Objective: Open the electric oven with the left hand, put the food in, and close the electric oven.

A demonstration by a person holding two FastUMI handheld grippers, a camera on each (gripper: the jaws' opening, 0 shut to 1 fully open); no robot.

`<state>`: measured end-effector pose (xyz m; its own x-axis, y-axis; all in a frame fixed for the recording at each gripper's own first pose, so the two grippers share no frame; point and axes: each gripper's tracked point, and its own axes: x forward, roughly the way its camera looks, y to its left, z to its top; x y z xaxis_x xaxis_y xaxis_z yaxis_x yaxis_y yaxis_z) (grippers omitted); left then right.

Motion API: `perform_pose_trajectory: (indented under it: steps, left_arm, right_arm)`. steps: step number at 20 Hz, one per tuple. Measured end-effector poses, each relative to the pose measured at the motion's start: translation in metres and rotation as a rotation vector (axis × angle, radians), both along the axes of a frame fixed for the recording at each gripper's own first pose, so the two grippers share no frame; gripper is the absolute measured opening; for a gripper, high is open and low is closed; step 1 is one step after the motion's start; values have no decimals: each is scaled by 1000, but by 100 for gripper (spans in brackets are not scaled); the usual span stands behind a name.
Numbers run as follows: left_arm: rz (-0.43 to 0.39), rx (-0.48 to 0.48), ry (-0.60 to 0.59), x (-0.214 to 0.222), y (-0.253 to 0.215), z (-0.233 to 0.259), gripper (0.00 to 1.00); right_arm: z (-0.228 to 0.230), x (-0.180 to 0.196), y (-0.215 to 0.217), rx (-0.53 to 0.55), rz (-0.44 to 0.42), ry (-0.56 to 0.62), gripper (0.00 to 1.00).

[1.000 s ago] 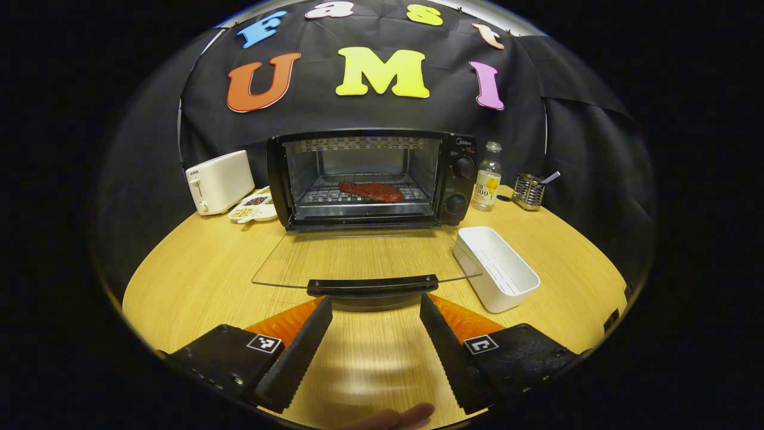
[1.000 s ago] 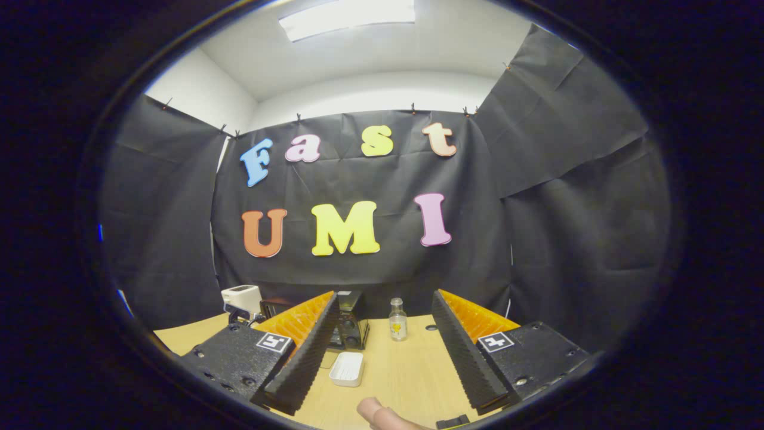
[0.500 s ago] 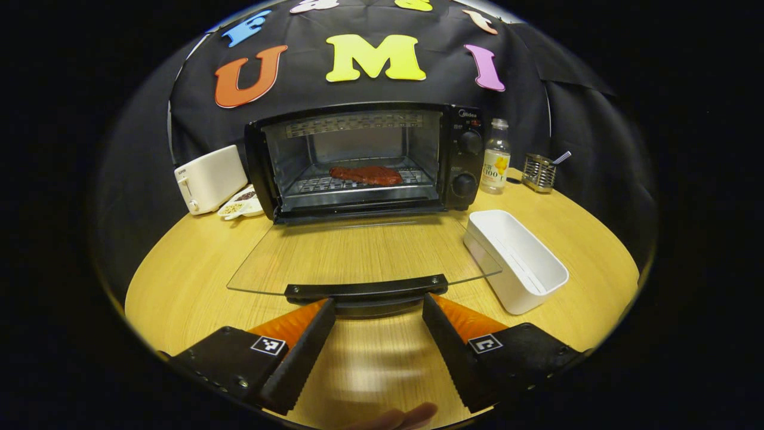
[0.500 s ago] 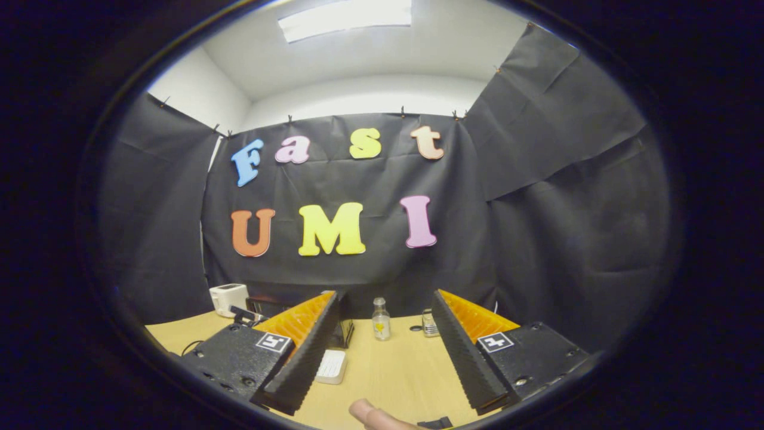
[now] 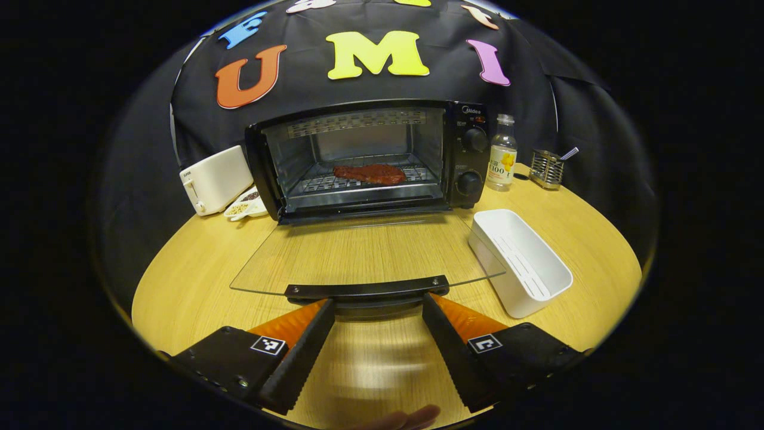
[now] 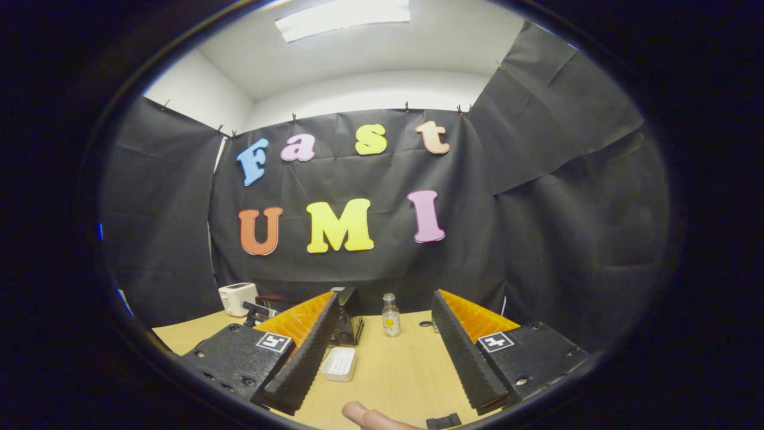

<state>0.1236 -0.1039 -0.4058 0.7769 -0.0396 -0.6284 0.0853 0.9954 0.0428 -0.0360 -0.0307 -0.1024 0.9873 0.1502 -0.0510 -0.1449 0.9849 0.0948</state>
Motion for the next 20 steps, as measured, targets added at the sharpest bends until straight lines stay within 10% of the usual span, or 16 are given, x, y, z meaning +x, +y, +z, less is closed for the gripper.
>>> perform_pose_trajectory:
  steps: [20]
  left_arm:
    - [-42, 96, -167, 44, 3, 84, 95]
  right_arm:
    - [-10, 2, 2, -10, 28, 3, 96]
